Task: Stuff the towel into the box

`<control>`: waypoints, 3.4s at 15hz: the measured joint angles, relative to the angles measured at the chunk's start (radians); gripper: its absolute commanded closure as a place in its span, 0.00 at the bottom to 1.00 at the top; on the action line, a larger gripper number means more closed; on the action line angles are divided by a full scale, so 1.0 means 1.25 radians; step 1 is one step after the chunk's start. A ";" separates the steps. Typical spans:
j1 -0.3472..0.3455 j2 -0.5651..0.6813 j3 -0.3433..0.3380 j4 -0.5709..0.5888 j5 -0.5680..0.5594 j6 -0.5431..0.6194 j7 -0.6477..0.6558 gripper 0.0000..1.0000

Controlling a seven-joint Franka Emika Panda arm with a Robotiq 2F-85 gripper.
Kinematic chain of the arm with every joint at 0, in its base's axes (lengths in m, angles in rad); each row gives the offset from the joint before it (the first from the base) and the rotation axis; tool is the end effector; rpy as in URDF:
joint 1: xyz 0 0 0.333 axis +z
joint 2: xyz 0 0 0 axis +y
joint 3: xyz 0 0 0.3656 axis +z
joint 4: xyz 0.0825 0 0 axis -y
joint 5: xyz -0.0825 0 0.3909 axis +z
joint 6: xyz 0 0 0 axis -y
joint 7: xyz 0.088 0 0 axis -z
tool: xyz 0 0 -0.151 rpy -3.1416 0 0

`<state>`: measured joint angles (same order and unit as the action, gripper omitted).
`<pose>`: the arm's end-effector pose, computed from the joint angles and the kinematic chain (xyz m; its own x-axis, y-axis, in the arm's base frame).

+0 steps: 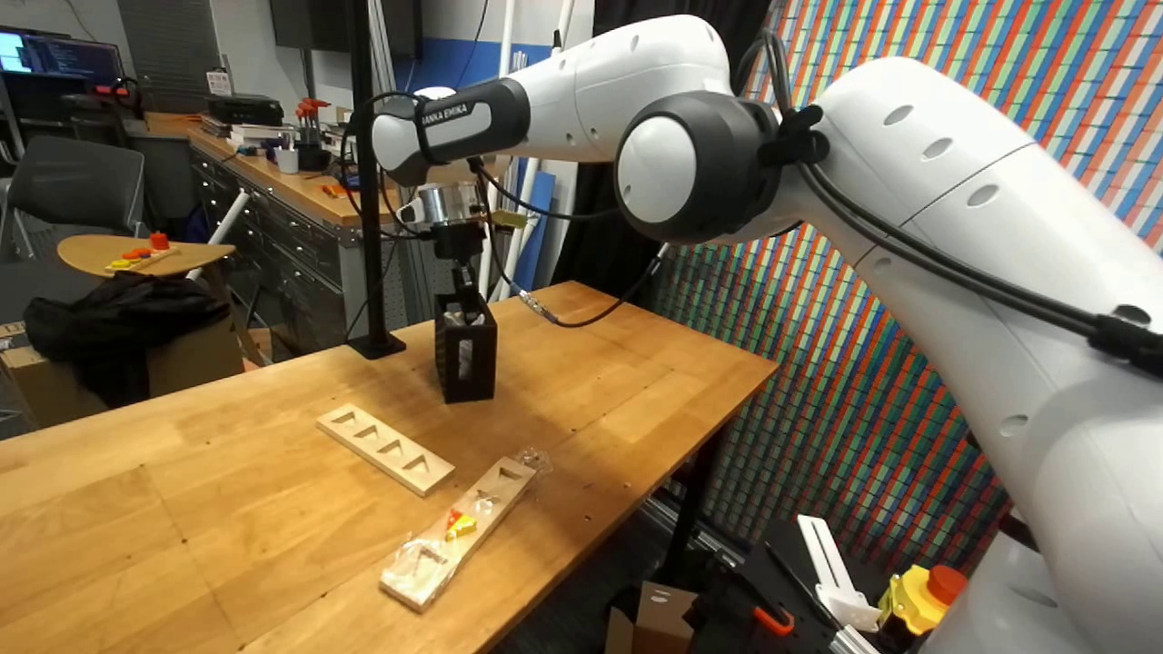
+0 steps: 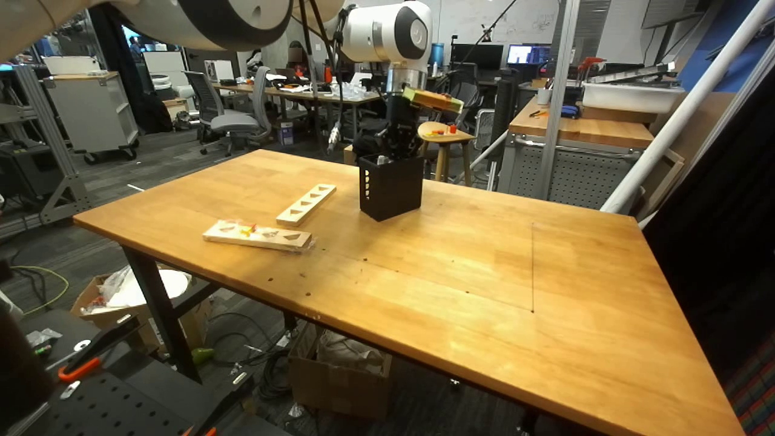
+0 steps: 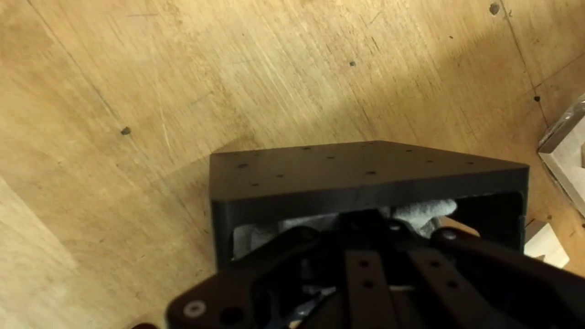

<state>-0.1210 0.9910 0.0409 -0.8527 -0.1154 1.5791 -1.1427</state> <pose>0.7901 -0.0934 0.2703 0.4604 0.8696 -0.1783 0.8469 -0.4904 -0.2056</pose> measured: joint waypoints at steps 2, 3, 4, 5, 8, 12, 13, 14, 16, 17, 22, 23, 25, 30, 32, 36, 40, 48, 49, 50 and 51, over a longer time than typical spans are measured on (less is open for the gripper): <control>0.000 -0.001 -0.003 0.013 -0.005 0.000 0.001 0.98; 0.000 -0.001 -0.004 0.018 -0.008 0.000 0.002 0.98; 0.000 -0.003 -0.004 0.022 -0.011 0.000 0.003 0.98; 0.000 -0.003 -0.005 0.027 -0.013 0.000 0.006 0.98; 0.001 -0.008 -0.005 0.034 -0.015 0.000 0.016 0.98; 0.011 -0.014 -0.005 0.037 -0.017 0.000 0.037 0.98; 0.016 -0.016 -0.005 0.037 -0.018 0.000 0.045 0.98; 0.022 -0.020 -0.006 0.037 -0.019 0.000 0.054 0.98; 0.035 -0.027 -0.006 0.037 -0.022 0.000 0.074 0.98; 0.042 -0.031 -0.006 0.037 -0.025 0.000 0.084 0.98; 0.069 -0.043 -0.007 0.034 -0.034 0.000 0.128 0.98; 0.072 -0.044 -0.007 0.033 -0.037 0.000 0.134 0.98; 0.073 -0.050 -0.007 0.027 -0.044 0.002 0.143 0.98; 0.065 -0.083 -0.016 -0.015 -0.046 0.024 0.161 0.98; 0.061 -0.100 -0.018 -0.044 -0.046 0.042 0.169 0.98; 0.056 -0.131 -0.018 -0.114 -0.046 0.086 0.184 0.98; 0.056 -0.162 -0.017 -0.191 -0.046 0.134 0.201 0.98; 0.052 -0.221 -0.017 -0.342 -0.046 0.223 0.222 0.98; 0.052 -0.223 -0.016 -0.351 -0.046 0.231 0.222 0.98; 0.051 -0.223 -0.015 -0.356 -0.046 0.236 0.221 0.98; 0.050 -0.223 -0.015 -0.360 -0.046 0.239 0.221 0.98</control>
<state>-0.0584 0.7118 0.0222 -1.3033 -0.1724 1.8783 -0.8661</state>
